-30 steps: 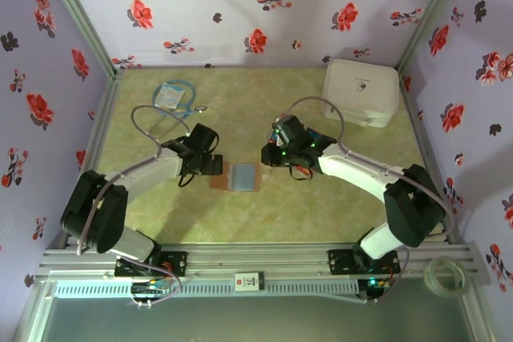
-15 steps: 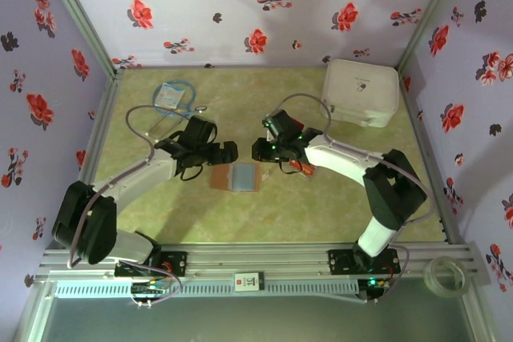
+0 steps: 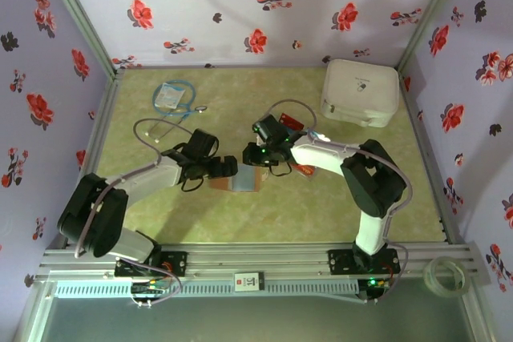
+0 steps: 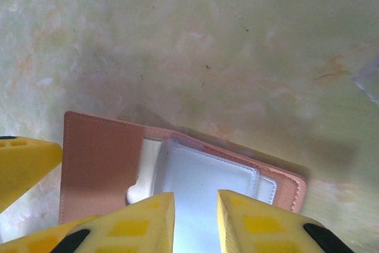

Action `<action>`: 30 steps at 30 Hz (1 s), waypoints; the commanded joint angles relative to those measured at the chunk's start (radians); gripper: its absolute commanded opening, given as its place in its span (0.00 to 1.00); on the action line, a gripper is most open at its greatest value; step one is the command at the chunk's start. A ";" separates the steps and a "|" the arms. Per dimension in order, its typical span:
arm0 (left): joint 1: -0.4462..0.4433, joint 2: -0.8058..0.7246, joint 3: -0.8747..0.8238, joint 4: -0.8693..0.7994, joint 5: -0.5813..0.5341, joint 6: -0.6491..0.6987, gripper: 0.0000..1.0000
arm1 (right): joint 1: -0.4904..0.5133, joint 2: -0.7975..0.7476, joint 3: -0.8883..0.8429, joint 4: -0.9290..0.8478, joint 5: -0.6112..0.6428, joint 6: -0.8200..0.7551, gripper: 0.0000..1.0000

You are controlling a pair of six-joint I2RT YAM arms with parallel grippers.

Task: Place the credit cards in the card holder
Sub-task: Flip over the card slot on the card holder.

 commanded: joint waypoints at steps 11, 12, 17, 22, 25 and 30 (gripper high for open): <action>-0.038 0.057 -0.003 -0.025 -0.105 0.062 1.00 | 0.010 0.068 0.016 0.035 -0.007 0.022 0.23; -0.041 0.060 -0.001 -0.032 -0.114 0.065 1.00 | 0.011 0.071 0.015 0.037 -0.008 0.024 0.23; -0.051 0.074 -0.013 -0.032 -0.143 0.062 1.00 | 0.012 0.083 0.005 0.042 -0.007 0.025 0.23; -0.065 0.086 -0.028 -0.002 -0.142 0.074 1.00 | 0.017 0.098 0.003 0.047 -0.011 0.029 0.23; -0.069 0.089 -0.034 0.018 -0.141 0.078 1.00 | 0.024 0.106 0.005 0.048 -0.012 0.033 0.23; -0.069 0.060 -0.068 0.073 -0.132 0.081 1.00 | 0.035 0.119 0.011 0.051 -0.014 0.040 0.23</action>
